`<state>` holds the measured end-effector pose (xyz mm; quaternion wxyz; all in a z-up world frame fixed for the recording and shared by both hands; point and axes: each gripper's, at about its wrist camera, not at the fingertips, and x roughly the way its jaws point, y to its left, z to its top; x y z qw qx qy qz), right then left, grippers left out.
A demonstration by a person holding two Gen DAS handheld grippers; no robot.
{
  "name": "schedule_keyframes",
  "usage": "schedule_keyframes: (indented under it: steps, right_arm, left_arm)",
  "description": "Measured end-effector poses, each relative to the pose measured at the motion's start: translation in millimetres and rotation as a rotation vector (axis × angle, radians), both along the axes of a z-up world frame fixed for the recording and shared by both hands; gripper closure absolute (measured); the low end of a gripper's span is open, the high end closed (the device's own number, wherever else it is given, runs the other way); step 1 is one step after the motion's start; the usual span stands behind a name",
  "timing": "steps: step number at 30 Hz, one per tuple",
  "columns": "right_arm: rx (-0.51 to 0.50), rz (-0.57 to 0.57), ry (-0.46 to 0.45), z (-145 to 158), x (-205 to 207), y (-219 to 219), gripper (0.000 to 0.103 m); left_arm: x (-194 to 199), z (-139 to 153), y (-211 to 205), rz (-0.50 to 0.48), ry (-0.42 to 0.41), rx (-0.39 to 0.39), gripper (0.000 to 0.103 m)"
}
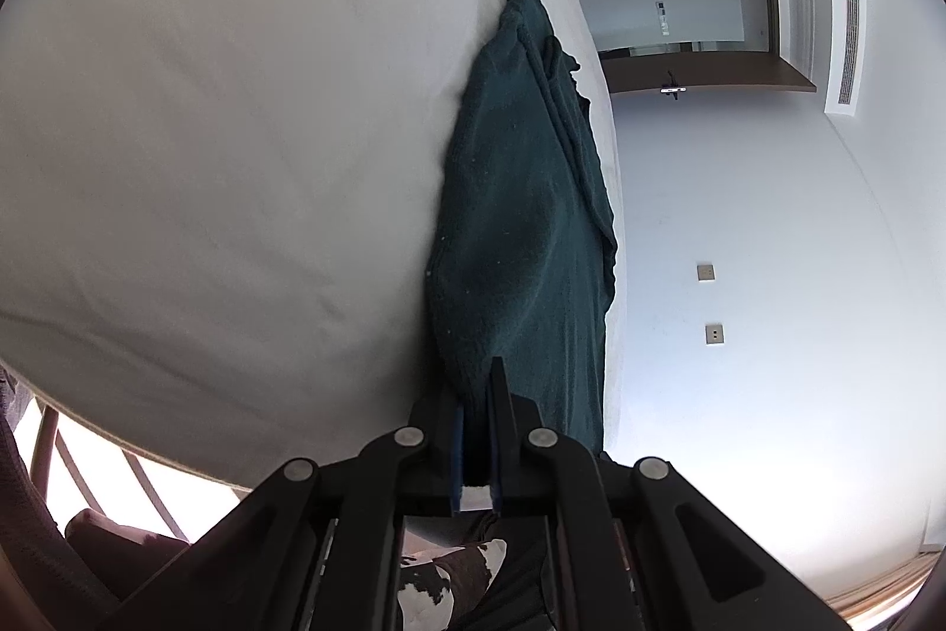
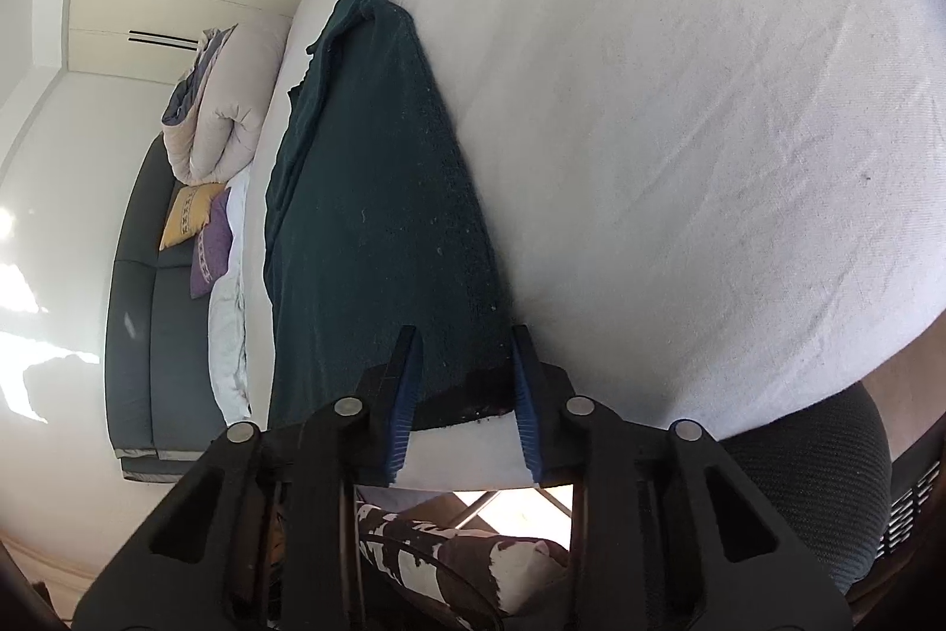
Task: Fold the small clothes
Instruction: 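Fold the hem toward the collar with the left tool while the right tool grasps it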
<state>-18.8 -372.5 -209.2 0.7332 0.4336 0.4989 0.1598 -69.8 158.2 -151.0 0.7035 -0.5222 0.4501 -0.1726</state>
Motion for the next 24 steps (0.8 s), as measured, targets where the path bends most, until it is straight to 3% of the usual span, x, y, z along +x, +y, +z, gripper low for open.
schedule_keyframes:
  steps: [2,5,15,24]
  right_arm:
    - [-0.011,-0.001,-0.008,1,0,2,0.093]
    - [-0.027,-0.022,-0.028,5,-4,3,0.096]
    - [-0.025,-0.054,-0.140,45,-6,3,0.097]
    - [0.069,-0.048,-0.212,84,15,7,0.097]
  left_arm:
    - [0,1,-1,0.004,-0.004,0.004,0.098]
    - [-2,5,3,0.014,-0.017,0.010,0.098]
    - [-2,23,9,0.035,-0.072,-0.001,0.098]
    - [26,62,11,0.034,-0.158,-0.014,0.098]
